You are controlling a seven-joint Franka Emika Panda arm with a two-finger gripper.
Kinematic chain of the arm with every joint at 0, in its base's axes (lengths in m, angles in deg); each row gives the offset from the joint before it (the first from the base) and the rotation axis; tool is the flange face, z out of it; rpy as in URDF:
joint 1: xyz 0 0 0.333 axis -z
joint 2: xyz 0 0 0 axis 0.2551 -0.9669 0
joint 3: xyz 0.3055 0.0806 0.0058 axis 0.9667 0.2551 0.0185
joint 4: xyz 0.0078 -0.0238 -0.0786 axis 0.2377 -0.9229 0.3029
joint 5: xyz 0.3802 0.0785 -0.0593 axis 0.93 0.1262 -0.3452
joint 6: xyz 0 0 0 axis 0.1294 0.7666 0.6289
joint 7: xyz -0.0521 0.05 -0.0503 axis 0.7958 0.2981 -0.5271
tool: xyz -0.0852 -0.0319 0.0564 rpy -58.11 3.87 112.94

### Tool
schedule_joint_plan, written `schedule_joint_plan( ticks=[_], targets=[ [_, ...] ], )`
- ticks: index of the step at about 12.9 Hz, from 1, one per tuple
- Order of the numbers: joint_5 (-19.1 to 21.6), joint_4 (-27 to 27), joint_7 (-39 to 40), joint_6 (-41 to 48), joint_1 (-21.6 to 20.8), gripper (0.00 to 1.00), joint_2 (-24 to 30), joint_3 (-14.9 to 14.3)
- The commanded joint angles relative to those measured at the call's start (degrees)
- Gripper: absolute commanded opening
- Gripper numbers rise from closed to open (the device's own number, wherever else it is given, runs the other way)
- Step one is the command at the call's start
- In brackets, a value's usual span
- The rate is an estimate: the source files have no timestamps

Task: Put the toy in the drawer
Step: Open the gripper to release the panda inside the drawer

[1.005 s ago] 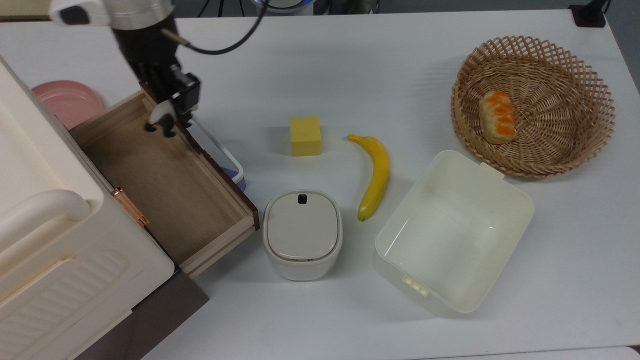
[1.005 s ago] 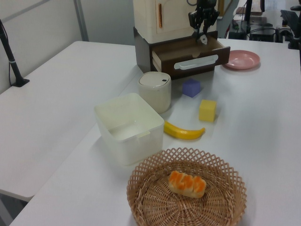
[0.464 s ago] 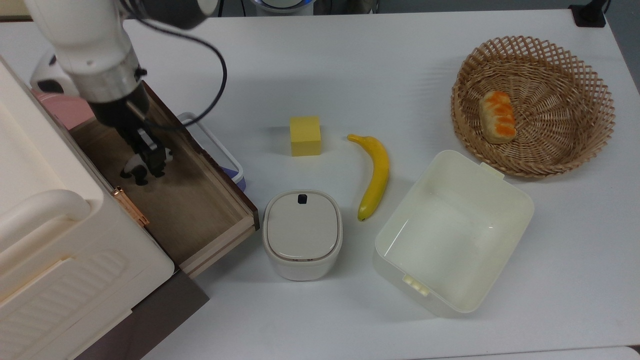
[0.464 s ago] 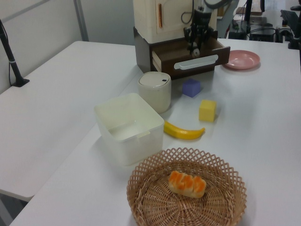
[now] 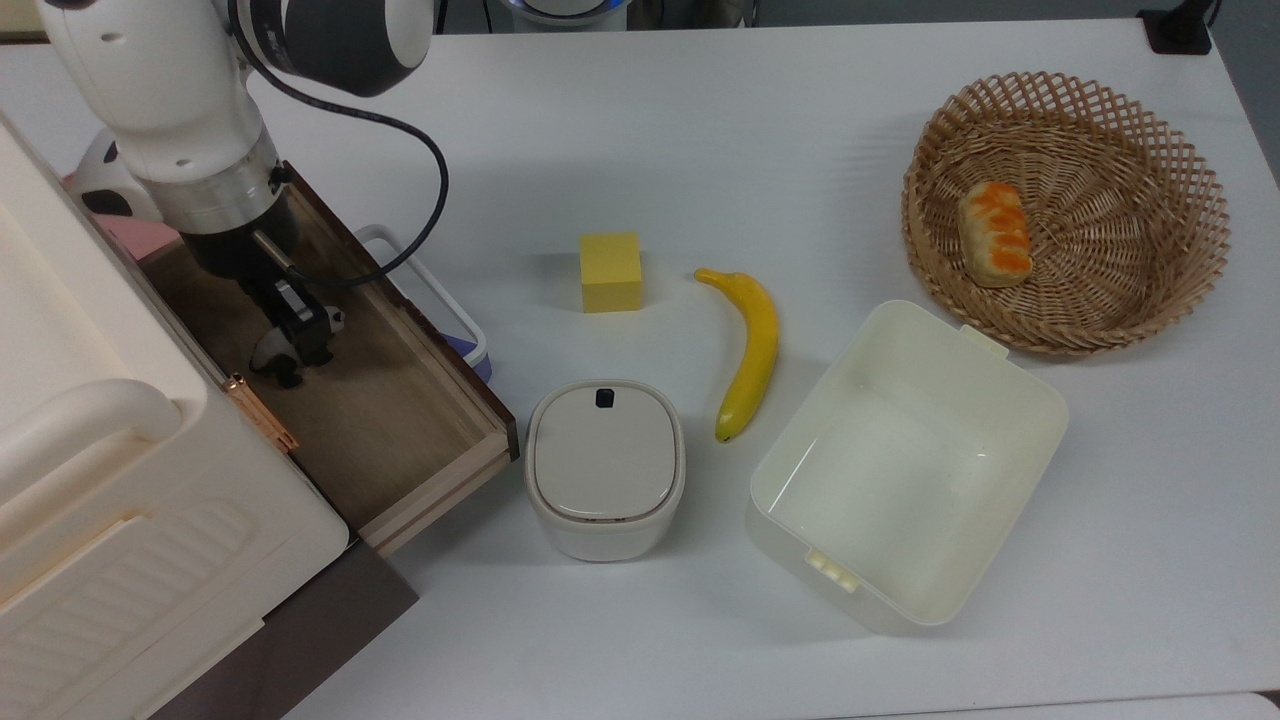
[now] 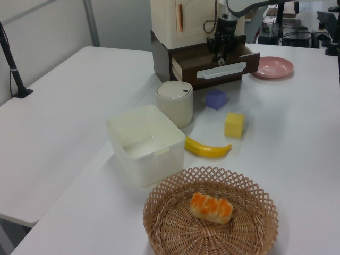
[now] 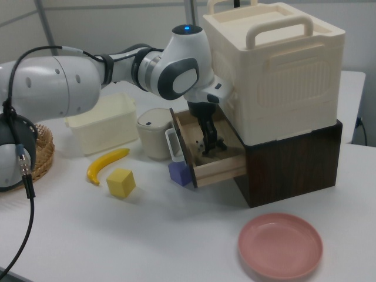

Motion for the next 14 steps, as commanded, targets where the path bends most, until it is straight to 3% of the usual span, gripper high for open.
schedule_joint_plan(
  ticks=[1, 3, 9, 11, 14],
  targets=[
    [0.6, 0.5, 1.0, -0.3, -0.1, 0.9, -0.6, -0.3],
    [0.7, 0.5, 0.9, 0.8, -0.3, 1.0, 0.9, -0.2],
    [0.6, 0.4, 1.7, 11.7, -2.2, 1.0, 10.3, 1.1],
    [0.3, -0.9, 7.3, 19.2, -4.2, 1.0, 14.3, 2.7],
    [-2.8, -9.0, 18.3, 24.2, -4.7, 1.0, 23.6, 6.8]
  ],
)
